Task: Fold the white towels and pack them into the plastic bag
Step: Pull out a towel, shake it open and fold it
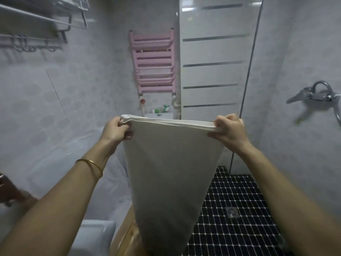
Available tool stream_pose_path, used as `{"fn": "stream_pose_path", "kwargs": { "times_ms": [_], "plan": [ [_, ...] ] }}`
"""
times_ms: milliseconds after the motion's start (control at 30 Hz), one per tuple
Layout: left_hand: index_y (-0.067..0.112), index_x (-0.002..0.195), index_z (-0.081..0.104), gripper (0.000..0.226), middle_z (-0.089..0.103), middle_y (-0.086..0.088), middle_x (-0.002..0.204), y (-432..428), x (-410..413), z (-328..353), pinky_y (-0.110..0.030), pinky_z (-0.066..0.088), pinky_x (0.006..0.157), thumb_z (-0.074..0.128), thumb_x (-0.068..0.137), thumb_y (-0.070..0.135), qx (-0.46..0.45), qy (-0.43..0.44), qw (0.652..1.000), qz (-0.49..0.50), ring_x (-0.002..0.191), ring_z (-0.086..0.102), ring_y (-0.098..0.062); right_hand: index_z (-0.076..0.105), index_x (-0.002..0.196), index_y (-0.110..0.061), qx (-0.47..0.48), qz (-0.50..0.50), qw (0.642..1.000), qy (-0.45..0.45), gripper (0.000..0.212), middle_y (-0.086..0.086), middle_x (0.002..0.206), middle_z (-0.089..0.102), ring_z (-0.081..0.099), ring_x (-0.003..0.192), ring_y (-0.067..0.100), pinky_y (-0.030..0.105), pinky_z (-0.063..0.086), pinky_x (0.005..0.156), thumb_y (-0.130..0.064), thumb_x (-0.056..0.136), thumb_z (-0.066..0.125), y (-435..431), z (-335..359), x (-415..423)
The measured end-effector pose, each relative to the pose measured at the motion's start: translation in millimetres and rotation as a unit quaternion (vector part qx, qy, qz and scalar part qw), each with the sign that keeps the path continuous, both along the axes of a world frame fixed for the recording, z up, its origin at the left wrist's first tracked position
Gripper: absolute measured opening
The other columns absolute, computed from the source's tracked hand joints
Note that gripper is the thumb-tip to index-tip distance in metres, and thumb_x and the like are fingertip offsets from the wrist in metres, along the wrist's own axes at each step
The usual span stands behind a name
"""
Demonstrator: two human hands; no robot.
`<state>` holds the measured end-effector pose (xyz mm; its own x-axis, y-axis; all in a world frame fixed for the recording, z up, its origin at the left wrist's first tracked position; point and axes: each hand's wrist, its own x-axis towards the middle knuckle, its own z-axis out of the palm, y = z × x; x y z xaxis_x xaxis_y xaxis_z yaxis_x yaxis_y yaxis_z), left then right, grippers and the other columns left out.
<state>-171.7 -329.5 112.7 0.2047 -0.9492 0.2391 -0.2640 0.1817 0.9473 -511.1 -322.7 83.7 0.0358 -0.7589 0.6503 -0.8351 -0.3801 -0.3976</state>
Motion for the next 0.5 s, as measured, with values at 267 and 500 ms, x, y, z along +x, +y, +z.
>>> {"fn": "stream_pose_path", "kwargs": {
  "times_ms": [267,500],
  "plan": [
    [0.017,0.109,0.055,0.016,0.059,-0.003,0.107,14,19,-8,-0.032,0.042,0.081,0.045,0.097,0.019,-0.075,-0.143,0.983,0.082,0.102,0.053,-0.022,0.055,0.111,-0.003,0.104,0.077,0.902,-0.412,0.035,0.005,0.100,0.057,0.055,0.090,0.017,0.028,0.048,0.076,-0.005,0.080,0.071,4,-14,39],
    [0.018,0.102,0.051,0.010,0.054,0.000,0.101,27,18,-9,-0.026,0.035,0.076,0.041,0.100,0.022,-0.134,-0.112,0.976,0.132,0.090,0.049,-0.014,0.064,0.083,-0.003,0.242,0.090,0.786,-0.562,0.014,0.004,0.063,0.064,0.058,0.051,0.014,0.023,0.048,0.046,-0.015,0.084,0.070,0,-27,51]
  ]
}}
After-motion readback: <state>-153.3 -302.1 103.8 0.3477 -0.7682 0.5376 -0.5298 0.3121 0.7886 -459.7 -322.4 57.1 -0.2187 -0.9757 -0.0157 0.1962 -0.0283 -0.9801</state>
